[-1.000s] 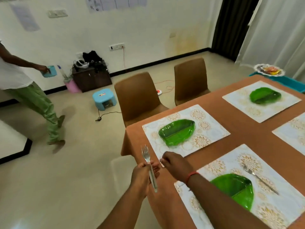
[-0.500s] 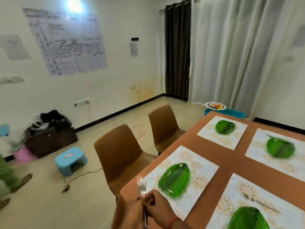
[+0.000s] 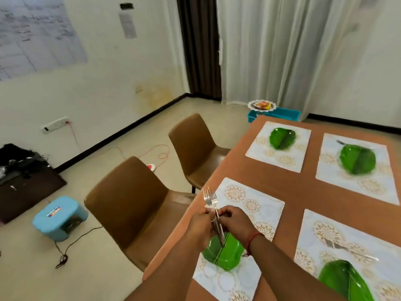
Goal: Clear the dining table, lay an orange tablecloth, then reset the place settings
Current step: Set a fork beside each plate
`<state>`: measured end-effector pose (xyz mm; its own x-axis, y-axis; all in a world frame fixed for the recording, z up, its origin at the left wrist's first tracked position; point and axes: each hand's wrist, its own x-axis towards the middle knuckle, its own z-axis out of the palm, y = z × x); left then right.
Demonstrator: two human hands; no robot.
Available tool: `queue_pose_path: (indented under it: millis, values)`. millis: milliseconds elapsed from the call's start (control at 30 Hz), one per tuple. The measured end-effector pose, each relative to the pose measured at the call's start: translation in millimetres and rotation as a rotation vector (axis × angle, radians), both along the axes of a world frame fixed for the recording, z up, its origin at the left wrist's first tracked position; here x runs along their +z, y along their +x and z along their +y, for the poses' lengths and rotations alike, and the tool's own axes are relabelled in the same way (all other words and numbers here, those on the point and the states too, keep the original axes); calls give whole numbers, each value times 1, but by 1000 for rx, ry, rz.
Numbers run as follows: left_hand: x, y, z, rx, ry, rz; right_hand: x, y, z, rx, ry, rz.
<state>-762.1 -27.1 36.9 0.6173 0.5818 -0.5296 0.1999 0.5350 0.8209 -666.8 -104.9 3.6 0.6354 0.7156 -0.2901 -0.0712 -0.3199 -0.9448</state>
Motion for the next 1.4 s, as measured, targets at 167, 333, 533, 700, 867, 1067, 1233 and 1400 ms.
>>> queue_pose_path:
  millis: [167,333,533,700,867,1067,1233,1400]
  values:
    - [-19,47,28,-95,-45,33,-14,47,1,-171,-91,-63]
    - [-53,75,64,-220,-67,107,-39,96,-33,-334,-372,-168]
    - [-78,76,117,-299,-41,151,-67,139,-22,-173,-744,-402]
    - [-85,62,168,-255,-7,188,-98,162,23,-66,-800,-501]
    - [-85,40,205,-224,47,203,-120,174,45,65,-928,-588]
    - [-90,29,222,-211,71,228,-134,181,41,89,-1002,-673]
    - [-93,32,212,-217,46,236,-135,167,32,-21,-923,-687]
    - [-94,35,189,-221,15,228,-151,123,15,-84,-1057,-666]
